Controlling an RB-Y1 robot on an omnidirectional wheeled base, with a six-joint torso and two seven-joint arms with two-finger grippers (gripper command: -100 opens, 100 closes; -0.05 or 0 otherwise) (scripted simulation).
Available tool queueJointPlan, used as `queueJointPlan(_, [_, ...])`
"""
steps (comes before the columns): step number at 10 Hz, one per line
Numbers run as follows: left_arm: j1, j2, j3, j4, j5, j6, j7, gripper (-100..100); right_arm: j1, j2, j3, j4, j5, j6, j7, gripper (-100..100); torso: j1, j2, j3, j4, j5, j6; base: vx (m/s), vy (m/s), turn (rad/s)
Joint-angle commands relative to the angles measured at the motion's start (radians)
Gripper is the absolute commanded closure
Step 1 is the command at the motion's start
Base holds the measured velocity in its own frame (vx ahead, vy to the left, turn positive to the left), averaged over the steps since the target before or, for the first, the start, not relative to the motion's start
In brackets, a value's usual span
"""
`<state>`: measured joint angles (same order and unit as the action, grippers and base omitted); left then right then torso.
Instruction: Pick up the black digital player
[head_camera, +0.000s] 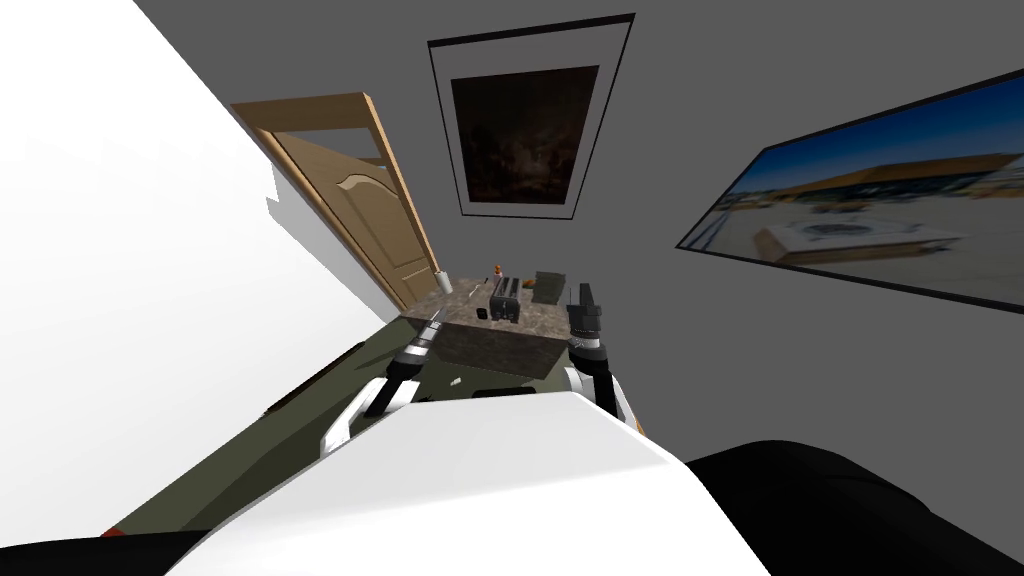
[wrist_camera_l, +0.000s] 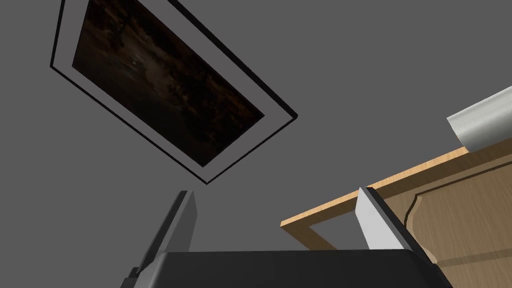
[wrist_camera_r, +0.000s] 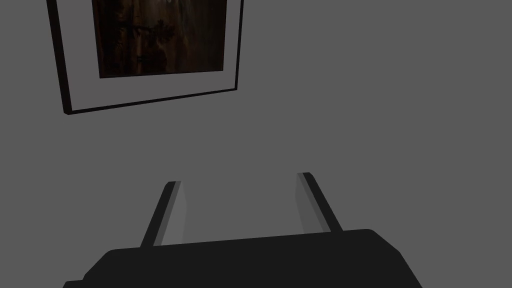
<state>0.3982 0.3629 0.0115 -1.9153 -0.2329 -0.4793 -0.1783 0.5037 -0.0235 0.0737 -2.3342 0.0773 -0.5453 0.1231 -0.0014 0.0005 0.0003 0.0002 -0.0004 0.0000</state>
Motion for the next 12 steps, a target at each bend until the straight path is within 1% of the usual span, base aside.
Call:
queueJointPlan(1, [-0.016,0.027,-0.001,0.037,-0.012,0.011,-0.013,-100,0.0,0.0,0.0,0.0,0.0,0.0,0.0,0,0.0,0.0,0.0,0.0,0.0,0.0,-0.01,-0.034,-0.028])
queueJointPlan(5, [-0.044,0.09,-0.013,0.108,-0.05,0.038,-0.048,-100,0.0,0.0,0.0,0.0,0.0,0.0,0.0,0,-0.001,0.0,0.0,0.0,0.0,0.0,-0.011,-0.046,-0.029])
queueJointPlan(6, [-0.058,0.125,-0.02,0.137,-0.072,0.053,-0.063,-100,0.0,0.0,0.0,0.0,0.0,0.0,0.0,0,-0.002,0.0,0.0,0.0,0.0,0.0,-0.011,-0.059,-0.081])
queueJointPlan(9, [-0.079,0.178,-0.036,0.182,-0.112,0.081,-0.084,-100,0.0,0.0,0.0,0.0,0.0,0.0,0.0,0,-0.002,0.0,0.0,0.0,-0.001,0.0,-0.001,-0.055,-0.069])
queueJointPlan(12, [-0.101,0.229,-0.059,0.228,-0.163,0.119,-0.101,-100,0.0,0.0,0.0,0.0,0.0,0.0,0.0,0,-0.001,-0.001,-0.001,0.0,0.0,0.0,0.012,-0.035,-0.095])
